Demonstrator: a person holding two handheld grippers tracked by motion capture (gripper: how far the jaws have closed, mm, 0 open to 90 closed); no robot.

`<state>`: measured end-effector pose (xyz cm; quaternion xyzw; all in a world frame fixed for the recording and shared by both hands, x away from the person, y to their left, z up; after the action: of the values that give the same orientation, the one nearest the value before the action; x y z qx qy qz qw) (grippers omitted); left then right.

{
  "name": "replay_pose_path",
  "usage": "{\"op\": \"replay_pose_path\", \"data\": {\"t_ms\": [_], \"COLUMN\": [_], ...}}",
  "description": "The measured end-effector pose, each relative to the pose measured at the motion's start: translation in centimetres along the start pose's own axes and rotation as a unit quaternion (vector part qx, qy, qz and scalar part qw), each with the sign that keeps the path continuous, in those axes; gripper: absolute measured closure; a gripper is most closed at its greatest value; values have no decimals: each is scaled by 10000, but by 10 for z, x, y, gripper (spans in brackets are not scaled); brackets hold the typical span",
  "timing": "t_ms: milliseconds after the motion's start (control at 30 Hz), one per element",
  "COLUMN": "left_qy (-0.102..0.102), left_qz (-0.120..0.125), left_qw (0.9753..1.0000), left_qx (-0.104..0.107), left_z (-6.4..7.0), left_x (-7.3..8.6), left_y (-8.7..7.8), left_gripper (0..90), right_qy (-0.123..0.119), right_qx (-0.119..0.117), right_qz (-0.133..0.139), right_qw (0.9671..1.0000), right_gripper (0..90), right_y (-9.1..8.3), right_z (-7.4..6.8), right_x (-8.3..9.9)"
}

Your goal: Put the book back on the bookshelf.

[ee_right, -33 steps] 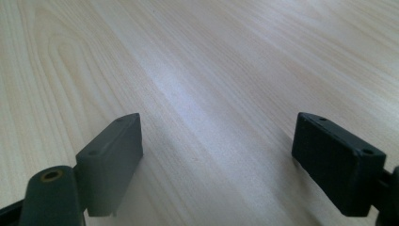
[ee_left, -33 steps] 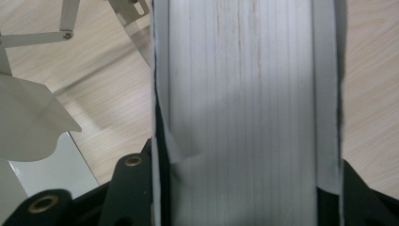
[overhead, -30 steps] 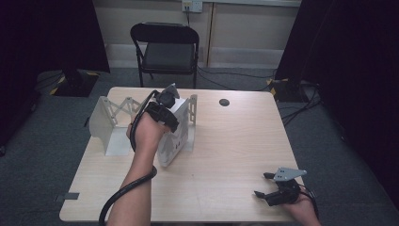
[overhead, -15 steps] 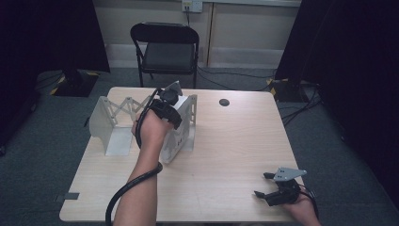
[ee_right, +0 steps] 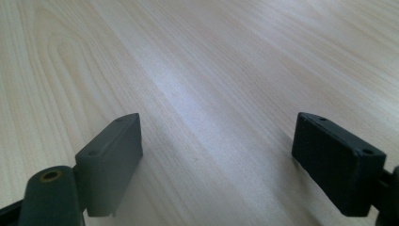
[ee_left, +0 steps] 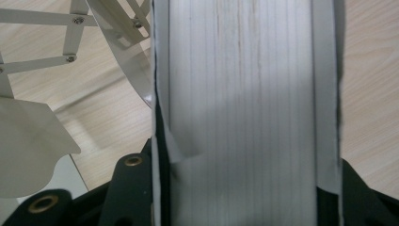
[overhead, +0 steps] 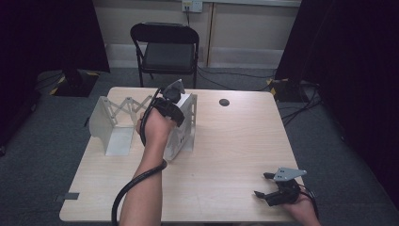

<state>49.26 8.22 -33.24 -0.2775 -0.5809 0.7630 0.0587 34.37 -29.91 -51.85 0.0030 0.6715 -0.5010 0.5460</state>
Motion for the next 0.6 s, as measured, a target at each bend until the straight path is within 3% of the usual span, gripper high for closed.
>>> {"op": "replay_pose_path", "data": {"t_ms": [600], "left_qy": [-216], "left_qz": [53], "left_qw": [9997], "left_qx": [-92], "left_z": [-1], "left_x": [-8], "left_y": [8], "left_gripper": [530], "right_qy": [0], "right_qx": [1], "right_qz": [0], "right_qw": [10000], "right_gripper": [161], "right_y": [0], "right_z": [0], "right_x": [0]}}
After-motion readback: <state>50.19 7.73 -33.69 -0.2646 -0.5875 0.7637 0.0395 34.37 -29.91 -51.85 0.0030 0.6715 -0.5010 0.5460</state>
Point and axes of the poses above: each handheld gripper's, and its own axes: y roughly forward along the jaws, x roughly out of its underside, z roughly to its right, the point moved 3 cm from there along y, roughly forward along the jaws, and after that the axes turned 9 degrees about x, right-handed, at the moved point
